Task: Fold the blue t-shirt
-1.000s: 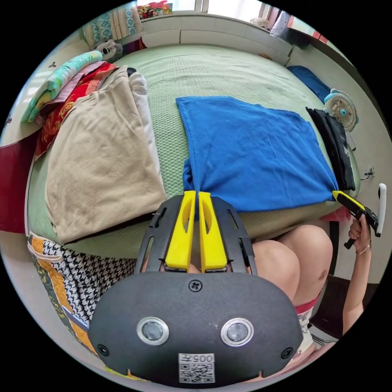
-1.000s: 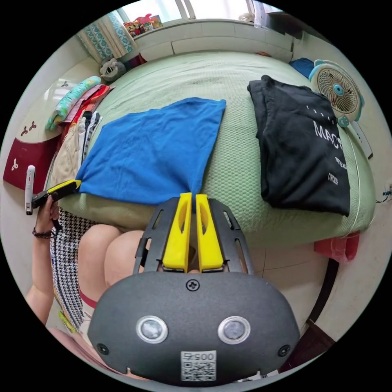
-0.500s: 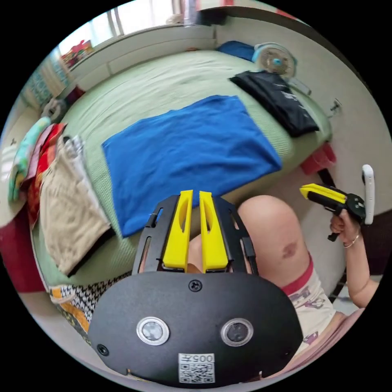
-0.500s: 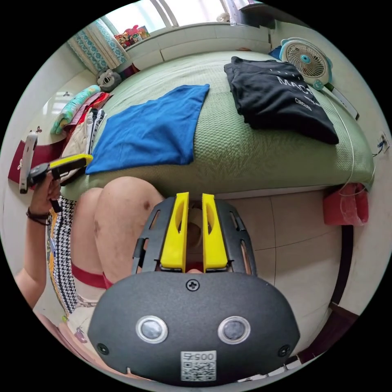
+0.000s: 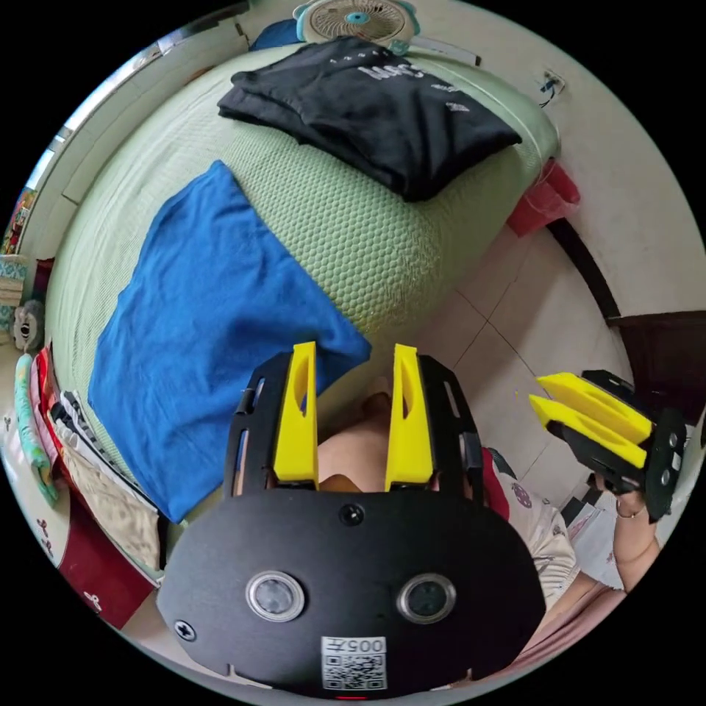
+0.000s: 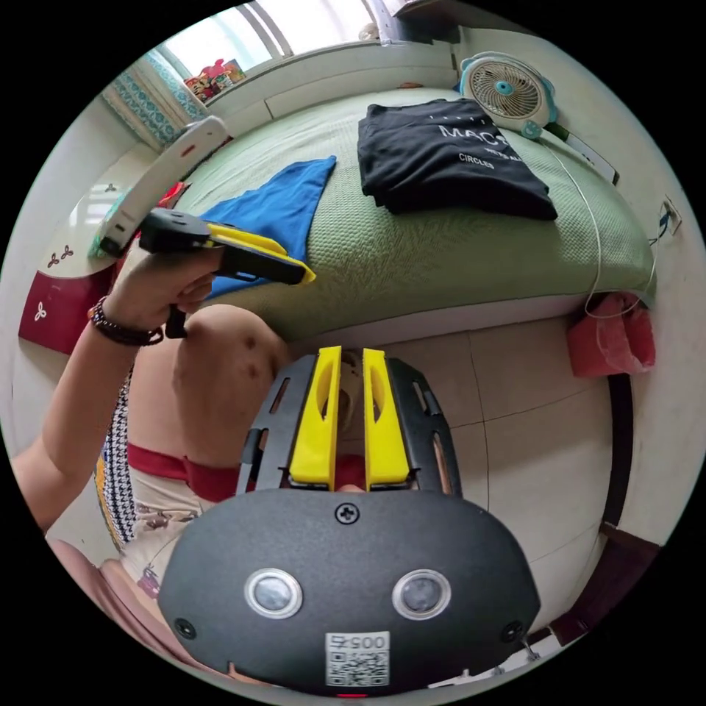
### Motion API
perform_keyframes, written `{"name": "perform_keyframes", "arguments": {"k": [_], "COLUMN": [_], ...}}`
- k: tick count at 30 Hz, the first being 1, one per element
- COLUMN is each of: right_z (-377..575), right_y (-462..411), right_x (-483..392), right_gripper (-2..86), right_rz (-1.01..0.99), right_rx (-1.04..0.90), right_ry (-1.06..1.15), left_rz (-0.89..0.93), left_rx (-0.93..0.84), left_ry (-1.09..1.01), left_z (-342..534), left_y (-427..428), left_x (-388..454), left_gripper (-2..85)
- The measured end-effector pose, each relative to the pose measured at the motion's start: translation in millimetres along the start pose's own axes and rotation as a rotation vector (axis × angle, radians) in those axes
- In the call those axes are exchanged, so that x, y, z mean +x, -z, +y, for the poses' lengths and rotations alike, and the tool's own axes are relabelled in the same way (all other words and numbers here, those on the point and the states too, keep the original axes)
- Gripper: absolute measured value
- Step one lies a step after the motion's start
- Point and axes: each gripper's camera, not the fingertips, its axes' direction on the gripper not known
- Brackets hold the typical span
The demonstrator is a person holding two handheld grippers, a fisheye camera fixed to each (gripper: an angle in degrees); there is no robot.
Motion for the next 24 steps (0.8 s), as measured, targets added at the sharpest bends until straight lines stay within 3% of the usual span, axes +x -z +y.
{"name": "perform_keyframes", "arguments": {"k": [14, 19, 24], "right_z": [-75, -115, -196], "right_y": [33, 30, 39], "right_x": [-26, -21, -10], "right_gripper": [4.1, 5.2, 9.7], "right_rz": [0.022, 0.037, -0.111], "right_rx": [0.039, 0.069, 0.06], "right_ry": [0.15, 0.099, 0.017], "left_rz": [0.035, 0.198, 0.225], "left_rx": [-0.061, 0.046, 0.145], "left_ry": [0.126, 0.113, 0.081], "left_z": [-22, 16, 56], "left_y": [-27, -1, 28], "left_x": [-29, -76, -115], "left_gripper": [7.3, 4.4, 4.3]}}
